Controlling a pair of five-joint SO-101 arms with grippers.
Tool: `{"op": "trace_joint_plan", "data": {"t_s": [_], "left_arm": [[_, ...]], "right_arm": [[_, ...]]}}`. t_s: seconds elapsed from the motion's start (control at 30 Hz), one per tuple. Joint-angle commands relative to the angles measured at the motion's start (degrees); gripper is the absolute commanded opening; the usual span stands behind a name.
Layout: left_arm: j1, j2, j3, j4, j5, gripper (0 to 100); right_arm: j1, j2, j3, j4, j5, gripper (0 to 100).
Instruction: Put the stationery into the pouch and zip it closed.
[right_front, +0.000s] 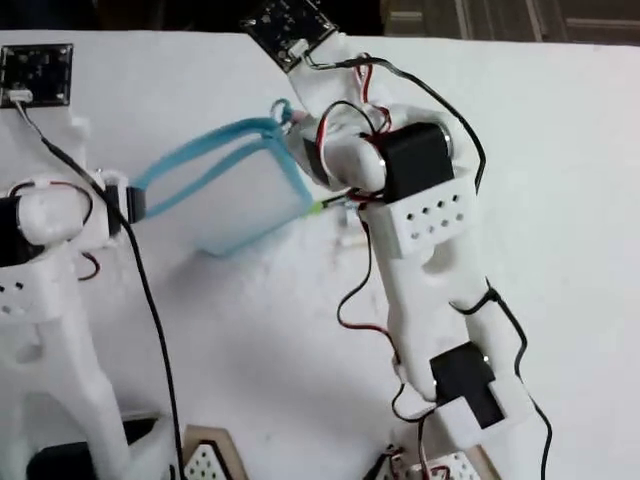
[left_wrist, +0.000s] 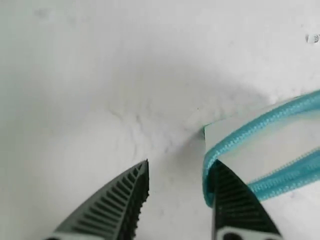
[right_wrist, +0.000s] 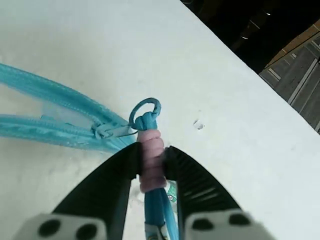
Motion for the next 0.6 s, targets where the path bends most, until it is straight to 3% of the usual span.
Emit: {"op": "trace_joint_plan", "data": {"t_s": [0.0, 0.3, 0.57], "left_arm": [[1.9, 5.9, 1.8, -0.3, -1.3, 23], [2.8, 16.8, 9.0, -4.5, -1.1, 11], [3.6, 20.9, 2.9, -0.5, 3.4, 24]], "right_arm": [[0.4, -0.3, -0.2, -0.8, -0.1, 1.8], [0.4, -0.3, -0.2, -0.8, -0.1, 1.8], [0.4, -0.3, -0.2, -0.8, -0.1, 1.8]]}}
